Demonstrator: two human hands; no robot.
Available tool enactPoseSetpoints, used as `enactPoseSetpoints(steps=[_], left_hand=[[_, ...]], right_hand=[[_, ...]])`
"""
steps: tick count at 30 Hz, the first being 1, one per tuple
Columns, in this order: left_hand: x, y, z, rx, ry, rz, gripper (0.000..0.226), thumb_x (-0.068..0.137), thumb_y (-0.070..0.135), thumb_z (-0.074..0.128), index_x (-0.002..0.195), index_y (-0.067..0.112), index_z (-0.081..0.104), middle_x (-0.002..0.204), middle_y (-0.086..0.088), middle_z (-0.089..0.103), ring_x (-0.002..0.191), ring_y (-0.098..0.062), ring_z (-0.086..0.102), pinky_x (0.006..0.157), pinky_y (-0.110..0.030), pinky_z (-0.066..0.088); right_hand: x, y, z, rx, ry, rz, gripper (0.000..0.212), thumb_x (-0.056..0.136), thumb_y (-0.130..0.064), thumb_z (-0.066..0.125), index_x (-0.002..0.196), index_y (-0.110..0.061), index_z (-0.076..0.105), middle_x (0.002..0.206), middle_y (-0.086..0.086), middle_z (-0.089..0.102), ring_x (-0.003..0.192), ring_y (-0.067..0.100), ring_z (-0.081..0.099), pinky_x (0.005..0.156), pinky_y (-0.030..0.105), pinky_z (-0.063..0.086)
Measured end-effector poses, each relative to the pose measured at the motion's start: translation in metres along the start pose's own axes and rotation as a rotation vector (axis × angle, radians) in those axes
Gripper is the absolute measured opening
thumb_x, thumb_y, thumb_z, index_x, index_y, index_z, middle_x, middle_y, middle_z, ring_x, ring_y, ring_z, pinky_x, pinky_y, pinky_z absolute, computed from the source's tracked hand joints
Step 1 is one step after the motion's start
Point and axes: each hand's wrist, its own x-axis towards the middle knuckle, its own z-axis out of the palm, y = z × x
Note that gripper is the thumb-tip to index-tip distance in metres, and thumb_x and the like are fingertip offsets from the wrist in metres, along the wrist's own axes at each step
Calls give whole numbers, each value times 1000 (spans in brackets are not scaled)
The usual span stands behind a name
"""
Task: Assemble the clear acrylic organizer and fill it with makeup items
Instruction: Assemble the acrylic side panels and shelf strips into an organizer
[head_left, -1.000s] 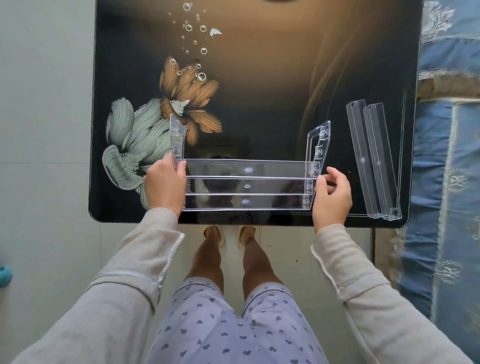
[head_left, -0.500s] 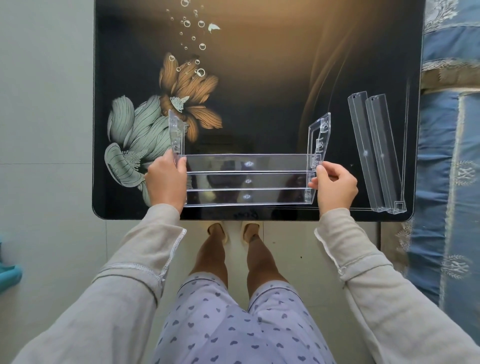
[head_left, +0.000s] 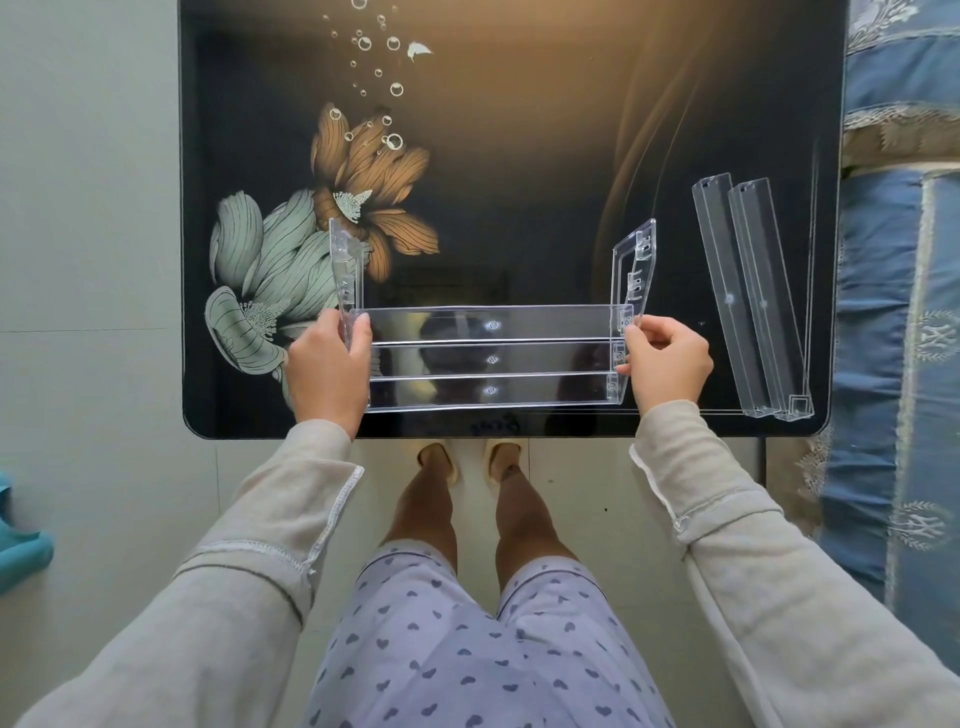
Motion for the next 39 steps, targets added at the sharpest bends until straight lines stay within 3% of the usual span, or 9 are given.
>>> enactPoseSetpoints(steps=[2,6,11,17,21,26,31,35,39], left_hand=[[-5,0,0,-6,-1,-9,30,95,23,44,95,1,63,88,-23,69,82,-38,60,72,-37,44],[-5,5,-3,-61,1,-104,28,94,19,47,103,3,68,92,-24,71,84,-38,60,76,-36,44],[-2,11,-5,-107,-31,-204,27,91,18,51,95,0,71,91,-24,70,82,-35,58,73,-28,37],[-4,14,-7,-19,-58,-150,29,94,18,46,106,1,66,100,-25,68,97,-40,59,82,-40,46],[-8,13,-4,26,-41,-107,30,96,17,42,104,-1,63,99,-28,67,96,-40,56,73,-35,37],[-9,11,-3,-34,-16,-114,28,95,17,45,101,-2,65,97,-27,68,80,-32,53,71,-30,34],[-11,9,-2,-103,15,-134,28,94,18,48,105,0,66,98,-25,69,90,-37,60,75,-30,39],[-11,11,0,-102,15,-142,27,94,18,48,103,1,67,96,-23,69,79,-28,53,72,-28,36],[-12,9,1,-91,7,-158,28,94,20,47,102,3,67,95,-24,69,90,-38,60,76,-34,43]], right_hand=[[2,-1,0,-39,-17,-4,20,88,-8,56,103,-1,68,84,10,65,69,25,64,49,4,51],[9,-7,-2,-171,-82,-16,19,88,-6,56,99,1,69,85,18,68,83,36,68,84,39,56],[9,-17,-3,-298,-77,-2,16,89,-7,55,94,0,69,94,18,70,74,19,52,73,21,40],[10,-9,-15,-157,-205,1,20,89,-15,58,101,-2,68,82,10,65,72,18,56,86,34,53],[25,11,-33,20,-164,51,30,92,-23,51,94,1,68,67,1,61,61,16,55,79,39,52],[67,20,-58,-266,167,1,21,86,-13,56,105,-4,63,111,17,63,102,29,57,86,25,38],[85,23,-56,-608,-8,-20,24,90,-16,54,111,-5,59,115,20,62,110,37,56,90,40,46],[88,20,-50,-666,-21,-47,21,91,-16,52,106,-5,61,112,19,63,107,38,57,86,39,46],[85,22,-46,-734,-13,-140,19,90,-16,54,95,-5,68,111,18,59,111,35,49,92,42,41]])
